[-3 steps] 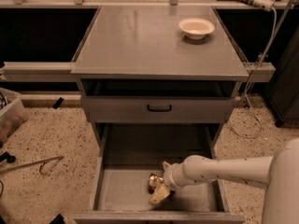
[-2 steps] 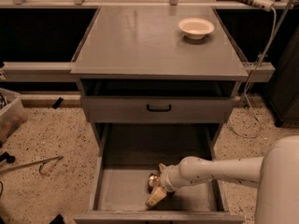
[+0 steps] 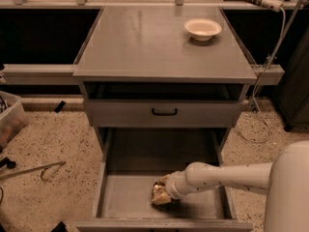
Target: Pick orange can from middle drawer and place on counter
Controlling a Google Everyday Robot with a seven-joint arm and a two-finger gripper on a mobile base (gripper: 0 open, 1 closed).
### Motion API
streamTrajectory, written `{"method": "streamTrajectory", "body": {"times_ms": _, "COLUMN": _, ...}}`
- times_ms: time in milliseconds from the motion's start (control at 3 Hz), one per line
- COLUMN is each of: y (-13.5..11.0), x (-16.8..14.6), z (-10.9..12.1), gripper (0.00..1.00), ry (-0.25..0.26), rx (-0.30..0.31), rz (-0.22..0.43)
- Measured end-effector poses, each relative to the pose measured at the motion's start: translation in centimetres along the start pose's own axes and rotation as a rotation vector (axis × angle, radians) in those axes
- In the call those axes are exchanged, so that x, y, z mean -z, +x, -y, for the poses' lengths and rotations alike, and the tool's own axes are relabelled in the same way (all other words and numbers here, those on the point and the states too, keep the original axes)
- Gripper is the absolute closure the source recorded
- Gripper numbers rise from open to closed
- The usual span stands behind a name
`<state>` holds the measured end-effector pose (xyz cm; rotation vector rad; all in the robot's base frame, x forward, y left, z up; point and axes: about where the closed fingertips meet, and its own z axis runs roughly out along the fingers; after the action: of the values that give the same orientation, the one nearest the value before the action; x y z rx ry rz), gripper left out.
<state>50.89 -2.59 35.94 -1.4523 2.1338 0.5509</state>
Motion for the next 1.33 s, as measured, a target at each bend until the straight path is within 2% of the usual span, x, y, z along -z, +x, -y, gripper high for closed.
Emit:
{"method": "streamTrajectory", "body": {"times_ms": 333, "y": -2.1, "x": 2.0, "z": -0.1, "gripper": 0.65, "ry": -0.015, "rx": 0.007, "rz": -0.006}}
{"method": "streamTrajectory", "body": {"times_ms": 667, "y": -9.6, "x": 6.1, "z": 1.4, "gripper": 0.89, "ry": -0.034, "rx": 0.058, "rz": 0.003}}
{"method": "streamTrajectory", "body": {"times_ms": 1000, "y": -19.3, "x": 11.5, "z": 3.7, "gripper": 1.00, "ry": -0.037, "rx": 0.146, "rz": -0.004}}
{"method": "streamTrajectory", "body": {"times_ms": 1333, "y": -27.9, "x": 16.0, "z": 5.4, "gripper": 1.00, "ry": -0.050, "rx": 0.218, "rz": 0.002}}
